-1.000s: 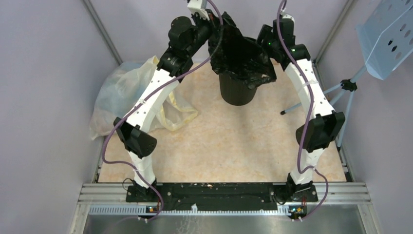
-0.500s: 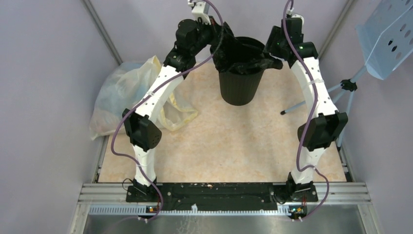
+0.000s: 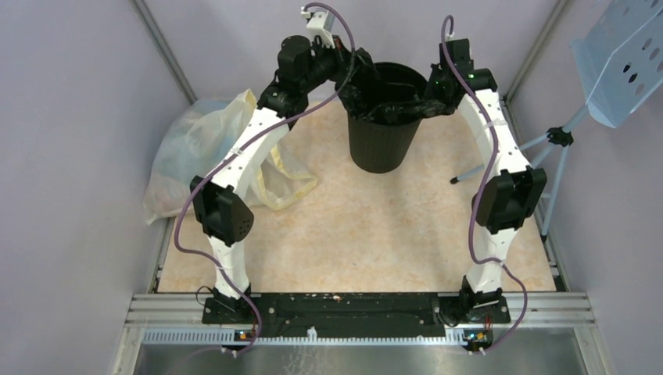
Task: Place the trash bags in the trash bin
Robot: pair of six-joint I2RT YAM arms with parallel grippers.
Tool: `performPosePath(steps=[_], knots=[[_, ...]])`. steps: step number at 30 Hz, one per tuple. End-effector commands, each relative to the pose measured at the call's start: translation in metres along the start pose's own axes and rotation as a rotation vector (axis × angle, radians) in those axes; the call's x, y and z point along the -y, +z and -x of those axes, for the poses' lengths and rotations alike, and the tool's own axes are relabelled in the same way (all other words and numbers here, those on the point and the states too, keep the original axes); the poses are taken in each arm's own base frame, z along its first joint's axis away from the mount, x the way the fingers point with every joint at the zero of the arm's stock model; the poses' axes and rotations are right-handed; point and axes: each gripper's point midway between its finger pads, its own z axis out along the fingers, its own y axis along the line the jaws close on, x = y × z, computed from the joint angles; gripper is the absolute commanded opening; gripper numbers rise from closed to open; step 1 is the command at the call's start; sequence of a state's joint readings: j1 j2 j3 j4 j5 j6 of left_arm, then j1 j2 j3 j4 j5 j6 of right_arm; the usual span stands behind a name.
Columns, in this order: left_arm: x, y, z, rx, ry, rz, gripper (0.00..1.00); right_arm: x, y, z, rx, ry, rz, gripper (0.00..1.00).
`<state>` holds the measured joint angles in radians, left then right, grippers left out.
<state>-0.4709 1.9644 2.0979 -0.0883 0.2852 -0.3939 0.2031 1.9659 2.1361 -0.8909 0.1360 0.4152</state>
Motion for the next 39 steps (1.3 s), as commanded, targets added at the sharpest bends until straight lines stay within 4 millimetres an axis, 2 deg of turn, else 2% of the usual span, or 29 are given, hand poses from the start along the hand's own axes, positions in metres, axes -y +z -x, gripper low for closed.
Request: performPosePath(steps=[1, 6, 11, 12, 15, 20, 23, 25, 27, 32, 39], knots=[[0.044, -0.039, 0.043, 0.057, 0.018, -0.104, 0.0, -0.013, -0.046, 0.009, -0.001, 0.002, 0.087, 0.0], [0.057, -0.07, 0.049, 0.032, -0.005, -0.093, 0.0, -0.013, -0.08, -0.013, -0.085, -0.042, 0.073, 0.0], [0.077, -0.112, 0.051, -0.004, -0.032, -0.109, 0.0, -0.033, -0.116, -0.047, -0.116, -0.097, 0.096, 0.0], [0.079, -0.122, 0.047, -0.015, -0.039, -0.105, 0.0, -0.037, -0.12, -0.06, -0.138, -0.099, 0.103, 0.0], [0.08, -0.15, 0.042, -0.03, -0.034, -0.069, 0.0, -0.045, -0.14, -0.085, -0.129, -0.096, 0.134, 0.0], [0.082, -0.188, 0.035, -0.066, -0.028, -0.015, 0.01, -0.049, -0.164, -0.113, -0.143, -0.07, 0.182, 0.0], [0.092, -0.202, 0.031, -0.081, -0.05, -0.045, 0.01, -0.051, -0.176, -0.118, -0.15, -0.078, 0.224, 0.19], [0.097, -0.208, 0.026, -0.094, -0.072, -0.067, 0.01, -0.044, -0.18, -0.116, -0.132, -0.084, 0.211, 0.29], [0.103, -0.215, 0.022, -0.101, -0.097, -0.091, 0.0, -0.039, -0.185, -0.114, -0.113, -0.09, 0.202, 0.33], [0.113, -0.228, 0.012, -0.105, -0.148, -0.141, 0.0, -0.042, -0.19, -0.116, -0.091, -0.087, 0.248, 0.33], [0.111, -0.234, 0.004, -0.118, -0.146, -0.124, 0.0, -0.04, -0.175, -0.134, -0.137, -0.13, 0.25, 0.37]])
